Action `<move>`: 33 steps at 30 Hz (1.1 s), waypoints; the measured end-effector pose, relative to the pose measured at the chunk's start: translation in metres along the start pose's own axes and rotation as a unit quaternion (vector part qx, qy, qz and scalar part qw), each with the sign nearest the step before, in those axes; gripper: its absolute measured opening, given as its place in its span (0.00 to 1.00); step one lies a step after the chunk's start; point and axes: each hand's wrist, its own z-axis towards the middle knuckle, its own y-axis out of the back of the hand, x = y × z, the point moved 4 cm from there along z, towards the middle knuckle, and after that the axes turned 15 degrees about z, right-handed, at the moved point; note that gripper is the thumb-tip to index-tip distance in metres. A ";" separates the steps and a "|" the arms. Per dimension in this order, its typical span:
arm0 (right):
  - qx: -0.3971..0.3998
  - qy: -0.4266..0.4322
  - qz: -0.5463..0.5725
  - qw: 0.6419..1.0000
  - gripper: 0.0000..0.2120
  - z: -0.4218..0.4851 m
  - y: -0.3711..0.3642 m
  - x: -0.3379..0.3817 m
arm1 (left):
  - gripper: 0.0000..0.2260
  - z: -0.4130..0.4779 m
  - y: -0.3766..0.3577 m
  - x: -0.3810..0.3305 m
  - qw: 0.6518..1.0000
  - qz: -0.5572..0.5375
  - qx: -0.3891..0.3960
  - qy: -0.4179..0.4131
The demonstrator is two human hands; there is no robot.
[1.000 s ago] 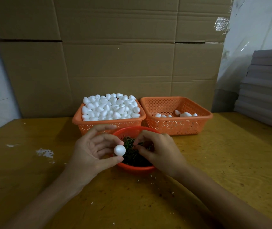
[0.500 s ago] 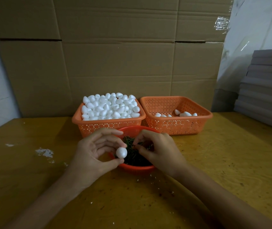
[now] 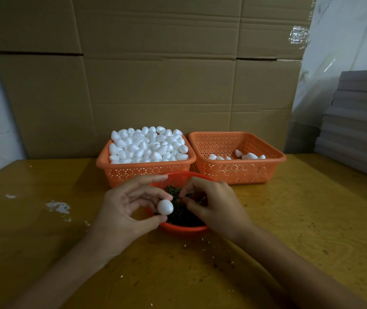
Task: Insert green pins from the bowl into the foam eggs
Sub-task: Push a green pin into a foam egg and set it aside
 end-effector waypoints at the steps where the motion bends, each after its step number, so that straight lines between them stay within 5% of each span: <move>1: 0.000 -0.001 -0.001 1.000 0.07 0.000 0.000 0.000 | 0.30 0.000 0.000 -0.001 1.000 0.001 -0.001 0.000; 10: -0.003 -0.011 -0.003 1.000 0.07 0.000 0.001 0.000 | 0.15 0.000 0.003 -0.008 1.000 0.015 -0.008 0.013; 33: 0.003 -0.011 -0.008 1.000 0.07 0.000 0.000 -0.002 | 0.25 0.001 0.004 0.001 0.990 -0.105 -0.009 0.097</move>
